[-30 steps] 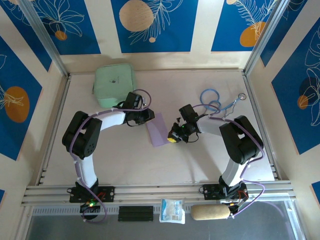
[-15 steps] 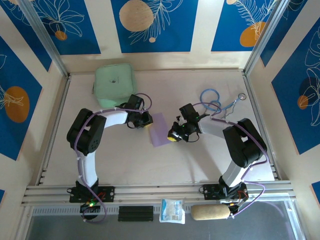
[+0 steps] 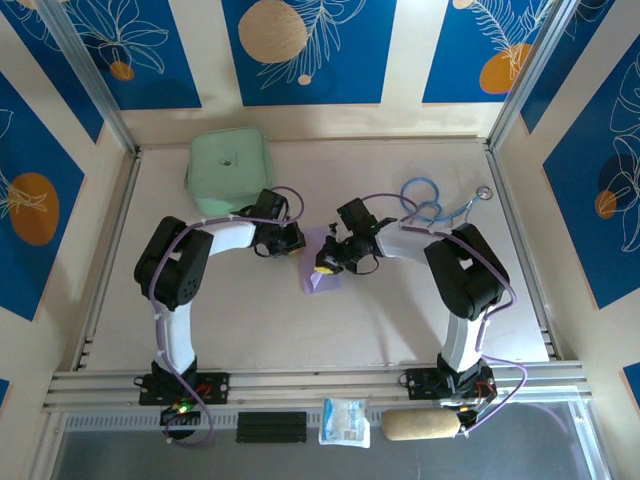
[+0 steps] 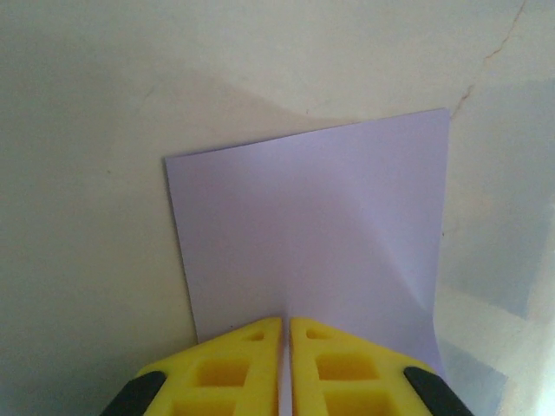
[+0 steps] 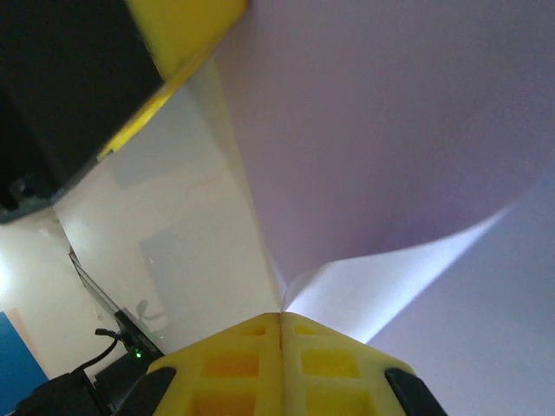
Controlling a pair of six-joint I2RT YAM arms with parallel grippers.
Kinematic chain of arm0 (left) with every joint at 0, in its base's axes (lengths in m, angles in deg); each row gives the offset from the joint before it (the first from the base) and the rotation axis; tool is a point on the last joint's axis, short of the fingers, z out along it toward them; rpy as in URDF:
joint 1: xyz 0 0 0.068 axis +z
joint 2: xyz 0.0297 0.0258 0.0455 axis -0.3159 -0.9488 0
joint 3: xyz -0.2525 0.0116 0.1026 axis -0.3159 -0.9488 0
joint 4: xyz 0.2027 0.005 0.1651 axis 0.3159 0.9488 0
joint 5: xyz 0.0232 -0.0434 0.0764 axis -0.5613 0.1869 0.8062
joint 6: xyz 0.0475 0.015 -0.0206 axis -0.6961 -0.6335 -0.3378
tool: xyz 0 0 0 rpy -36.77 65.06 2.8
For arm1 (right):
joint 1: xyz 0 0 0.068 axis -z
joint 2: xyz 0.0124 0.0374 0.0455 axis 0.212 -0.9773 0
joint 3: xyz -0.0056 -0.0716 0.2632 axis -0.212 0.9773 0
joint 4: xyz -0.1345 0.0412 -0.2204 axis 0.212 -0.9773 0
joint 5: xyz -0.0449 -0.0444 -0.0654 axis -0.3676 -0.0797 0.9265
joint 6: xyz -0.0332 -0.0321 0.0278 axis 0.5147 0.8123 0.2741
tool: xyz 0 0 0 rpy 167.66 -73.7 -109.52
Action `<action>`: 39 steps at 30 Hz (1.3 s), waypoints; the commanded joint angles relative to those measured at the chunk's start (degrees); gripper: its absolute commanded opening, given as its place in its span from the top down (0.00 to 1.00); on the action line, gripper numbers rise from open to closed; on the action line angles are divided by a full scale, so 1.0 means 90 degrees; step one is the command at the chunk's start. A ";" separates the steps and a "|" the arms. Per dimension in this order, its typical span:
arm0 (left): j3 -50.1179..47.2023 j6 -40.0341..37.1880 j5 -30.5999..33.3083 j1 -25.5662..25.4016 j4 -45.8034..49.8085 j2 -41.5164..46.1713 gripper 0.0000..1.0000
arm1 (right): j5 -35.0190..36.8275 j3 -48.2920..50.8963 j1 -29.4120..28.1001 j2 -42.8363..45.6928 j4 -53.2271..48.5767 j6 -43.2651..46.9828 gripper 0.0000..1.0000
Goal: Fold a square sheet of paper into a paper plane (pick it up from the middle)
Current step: Fold the triangle a second time at the center of the table.
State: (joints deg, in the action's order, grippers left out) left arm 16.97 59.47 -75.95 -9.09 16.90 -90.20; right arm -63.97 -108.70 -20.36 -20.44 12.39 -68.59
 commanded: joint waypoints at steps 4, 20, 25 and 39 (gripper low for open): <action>0.0218 -0.0313 -0.0182 0.0030 0.0317 -0.0011 0.89 | 0.0048 -0.0405 -0.0089 -0.0374 0.0209 -0.0120 1.00; 0.0261 -0.0486 0.0021 0.0356 0.0338 -0.0018 0.87 | 0.0081 -0.0430 -0.0111 -0.0636 0.0220 -0.0091 1.00; 0.0286 -0.0479 -0.0045 0.0365 0.0404 -0.0210 0.90 | -0.0007 -0.0421 -0.0121 -0.0689 0.0421 -0.0164 1.00; 0.0224 -0.0478 -0.0013 0.0361 0.0505 -0.0284 0.92 | 0.0186 -0.0479 -0.0149 -0.0795 0.0570 -0.0272 1.00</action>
State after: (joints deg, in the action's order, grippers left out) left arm 18.59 55.89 -76.33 -6.07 18.67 -91.01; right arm -62.68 -111.76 -21.19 -26.47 17.92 -70.60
